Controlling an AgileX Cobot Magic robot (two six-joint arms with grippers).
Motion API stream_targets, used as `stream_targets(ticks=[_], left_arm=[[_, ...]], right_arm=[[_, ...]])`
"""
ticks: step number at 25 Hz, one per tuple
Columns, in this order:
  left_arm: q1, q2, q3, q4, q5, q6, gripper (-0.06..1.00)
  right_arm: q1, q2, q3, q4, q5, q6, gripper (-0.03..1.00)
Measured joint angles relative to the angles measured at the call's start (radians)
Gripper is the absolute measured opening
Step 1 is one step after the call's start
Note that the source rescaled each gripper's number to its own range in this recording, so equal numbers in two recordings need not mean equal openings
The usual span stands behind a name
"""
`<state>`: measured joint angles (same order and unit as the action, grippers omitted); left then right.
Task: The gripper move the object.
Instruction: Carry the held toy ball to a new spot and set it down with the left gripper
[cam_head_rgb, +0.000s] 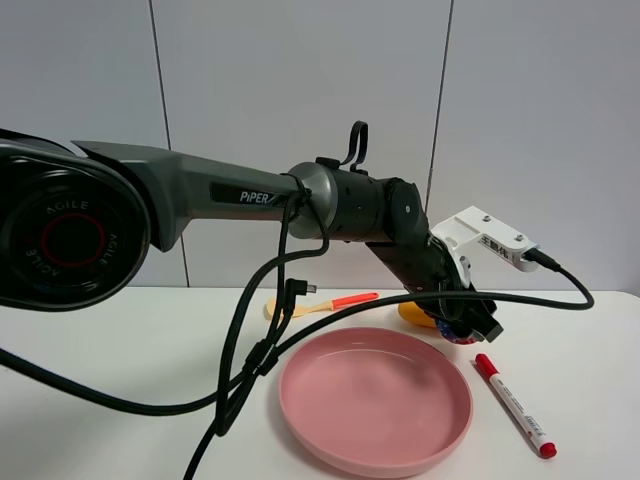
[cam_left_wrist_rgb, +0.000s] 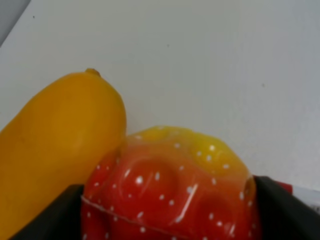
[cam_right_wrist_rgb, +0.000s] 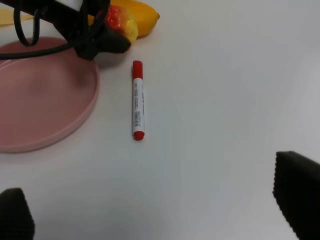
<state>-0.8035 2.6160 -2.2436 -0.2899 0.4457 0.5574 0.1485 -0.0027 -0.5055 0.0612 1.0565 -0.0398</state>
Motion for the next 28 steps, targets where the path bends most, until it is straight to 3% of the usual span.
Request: stream_targets(ticks=[10,22,28], left_arm=[[-0.011,0.000,0.000,0.001,0.124,-0.001,0.04],[-0.055,0.000,0.000,0.007,0.164,-0.001,0.04],[-0.056,-0.003,0.000,0.007,0.242,-0.001,0.04]], right_arm=[[0.000,0.000,0.000,0.000,0.000,0.000,1.00],[0.000,0.000,0.000,0.000,0.000,0.000,1.00],[0.000,0.000,0.000,0.000,0.000,0.000,1.00]])
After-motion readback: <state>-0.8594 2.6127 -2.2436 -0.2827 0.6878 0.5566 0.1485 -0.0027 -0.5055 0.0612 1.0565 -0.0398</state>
